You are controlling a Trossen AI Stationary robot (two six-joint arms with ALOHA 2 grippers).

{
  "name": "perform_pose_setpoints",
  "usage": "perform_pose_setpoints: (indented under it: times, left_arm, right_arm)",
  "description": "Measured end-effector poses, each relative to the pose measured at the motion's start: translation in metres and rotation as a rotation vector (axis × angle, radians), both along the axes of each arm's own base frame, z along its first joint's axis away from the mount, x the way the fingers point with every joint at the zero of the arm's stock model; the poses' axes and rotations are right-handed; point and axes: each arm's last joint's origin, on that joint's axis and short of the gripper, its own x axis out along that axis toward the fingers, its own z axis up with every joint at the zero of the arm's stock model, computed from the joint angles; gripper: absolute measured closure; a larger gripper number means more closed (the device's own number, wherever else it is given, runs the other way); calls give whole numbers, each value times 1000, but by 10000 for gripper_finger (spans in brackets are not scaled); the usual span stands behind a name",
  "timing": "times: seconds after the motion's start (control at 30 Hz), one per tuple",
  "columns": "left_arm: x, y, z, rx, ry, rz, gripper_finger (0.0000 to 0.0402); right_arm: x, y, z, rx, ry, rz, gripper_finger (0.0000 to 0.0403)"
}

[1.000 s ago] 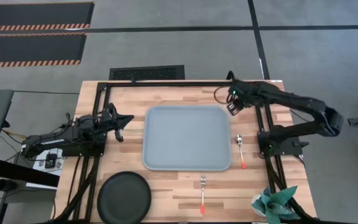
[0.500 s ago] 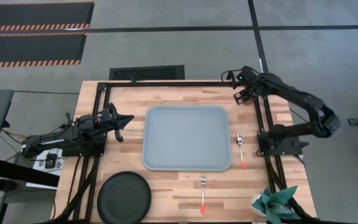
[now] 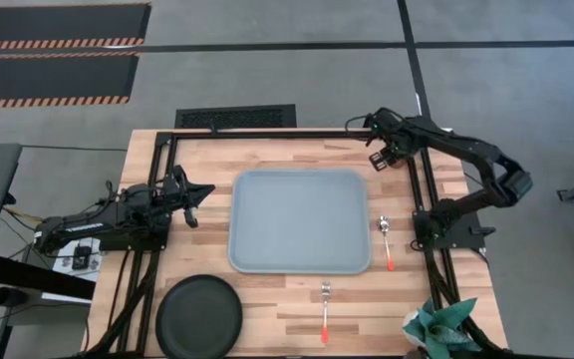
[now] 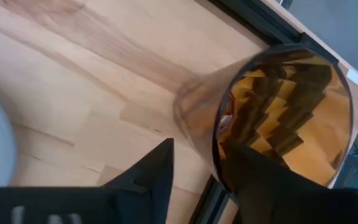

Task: Pick and place plate/cup/fork/spoon on tray
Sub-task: Put the brown cup on the gray serving tray

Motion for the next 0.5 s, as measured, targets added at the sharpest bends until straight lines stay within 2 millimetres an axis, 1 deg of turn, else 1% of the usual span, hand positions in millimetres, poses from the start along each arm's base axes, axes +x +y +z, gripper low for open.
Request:
perform_pose_setpoints:
  times: [0.17,0.33,0.4,0.5]
  left_arm:
    - [0,0,0,0,0,0,401]
    - [0,0,0,0,0,0,401]
    - [0,0,0,0,0,0,401]
    - [0,0,0,0,0,0,401]
  right_arm:
    - [-1,-2,-1,11,11,13,314]
    - [-3,1,5,8,-22,29,376]
    - [-3,3,12,1,-25,36,390]
    - [1,8,28,-21,-40,55,391]
